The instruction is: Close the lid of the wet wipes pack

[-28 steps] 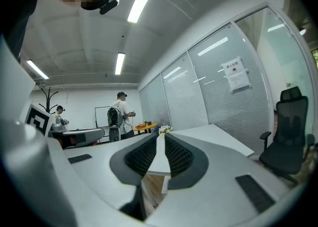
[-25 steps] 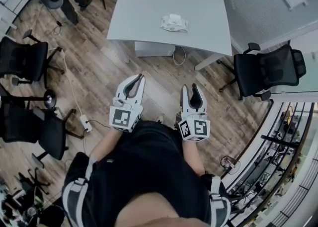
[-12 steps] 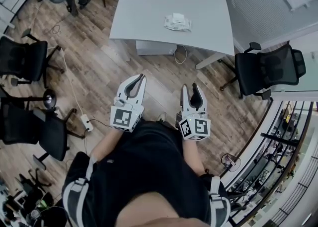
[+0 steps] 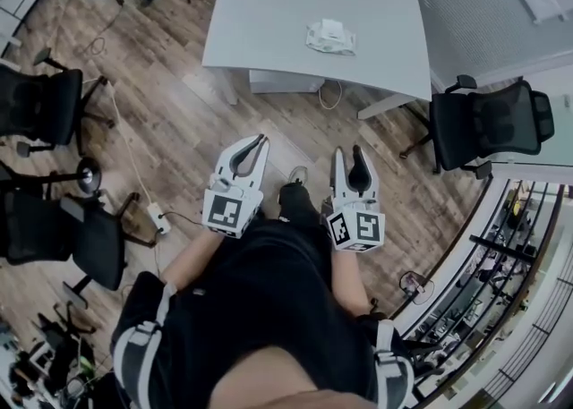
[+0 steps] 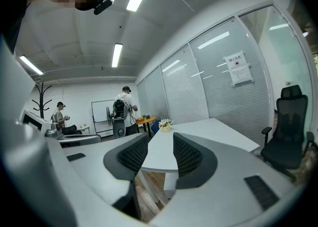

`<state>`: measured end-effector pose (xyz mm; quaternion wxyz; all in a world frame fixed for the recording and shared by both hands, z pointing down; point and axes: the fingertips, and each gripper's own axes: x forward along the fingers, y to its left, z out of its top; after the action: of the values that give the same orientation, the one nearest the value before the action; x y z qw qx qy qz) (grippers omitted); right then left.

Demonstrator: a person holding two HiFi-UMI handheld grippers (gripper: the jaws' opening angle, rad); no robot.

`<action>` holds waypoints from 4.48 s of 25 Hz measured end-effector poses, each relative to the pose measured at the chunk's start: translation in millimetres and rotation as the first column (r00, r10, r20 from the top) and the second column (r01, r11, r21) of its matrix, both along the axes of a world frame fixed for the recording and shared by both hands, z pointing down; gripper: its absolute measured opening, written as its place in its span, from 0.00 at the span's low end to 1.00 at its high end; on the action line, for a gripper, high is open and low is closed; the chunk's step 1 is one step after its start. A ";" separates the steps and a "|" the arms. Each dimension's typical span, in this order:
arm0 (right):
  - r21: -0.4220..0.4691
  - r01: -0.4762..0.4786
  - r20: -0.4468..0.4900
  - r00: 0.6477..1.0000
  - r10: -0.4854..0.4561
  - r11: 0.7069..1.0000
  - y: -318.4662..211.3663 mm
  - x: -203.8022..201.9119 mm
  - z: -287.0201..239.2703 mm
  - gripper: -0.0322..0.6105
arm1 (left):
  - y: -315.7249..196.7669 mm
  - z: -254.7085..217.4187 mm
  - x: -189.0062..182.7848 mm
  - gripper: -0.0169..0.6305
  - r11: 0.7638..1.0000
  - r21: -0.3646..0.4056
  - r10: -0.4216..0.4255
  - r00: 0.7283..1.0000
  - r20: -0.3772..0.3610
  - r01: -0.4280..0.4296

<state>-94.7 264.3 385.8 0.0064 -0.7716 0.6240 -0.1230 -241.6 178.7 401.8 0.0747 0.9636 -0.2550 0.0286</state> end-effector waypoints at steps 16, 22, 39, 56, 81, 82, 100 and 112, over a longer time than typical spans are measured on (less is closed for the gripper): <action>0.032 0.125 0.005 0.992 -0.125 0.992 -136.4 163.4 8.5 0.31 | -120.1 -1.5 162.6 0.09 0.996 0.036 -0.088 0.996 0.025 0.087; 0.035 0.183 0.009 0.983 -0.184 0.982 -186.7 221.2 8.0 0.31 | -160.8 -1.5 215.4 0.09 0.991 0.069 -0.123 0.989 0.080 0.117; -0.095 0.208 0.043 0.978 -0.204 0.974 -334.2 317.8 74.8 0.31 | -306.8 161.5 345.9 0.09 0.940 0.073 0.216 0.745 0.631 -0.334; -0.429 0.385 0.123 0.921 -0.369 0.817 -478.9 362.9 220.2 0.34 | -361.4 367.7 411.0 0.20 0.716 -0.285 0.554 0.271 0.787 -0.637; -0.606 0.781 0.655 0.383 -0.652 -0.151 -498.7 352.8 407.4 0.26 | -365.7 396.2 414.5 0.20 0.631 -0.456 0.665 0.134 0.735 -0.628; -0.611 0.778 0.646 0.382 -0.661 -0.148 -499.7 351.6 402.2 0.24 | -365.5 395.7 413.1 0.20 0.633 -0.457 0.665 0.137 0.734 -0.625; -0.586 0.809 0.577 0.390 -0.718 -0.032 -417.4 305.2 359.2 0.24 | -360.8 400.1 414.7 0.20 0.678 -0.458 0.642 0.161 0.749 -0.574; -0.782 0.616 0.338 0.551 -0.763 0.098 -403.0 303.3 391.6 0.20 | -360.5 401.5 418.4 0.20 0.702 -0.461 0.634 0.181 0.752 -0.543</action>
<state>208.6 -138.7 777.4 -0.4723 -0.2896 0.7618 -0.3357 176.8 -181.8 803.3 -0.0413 0.8192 0.1370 0.5554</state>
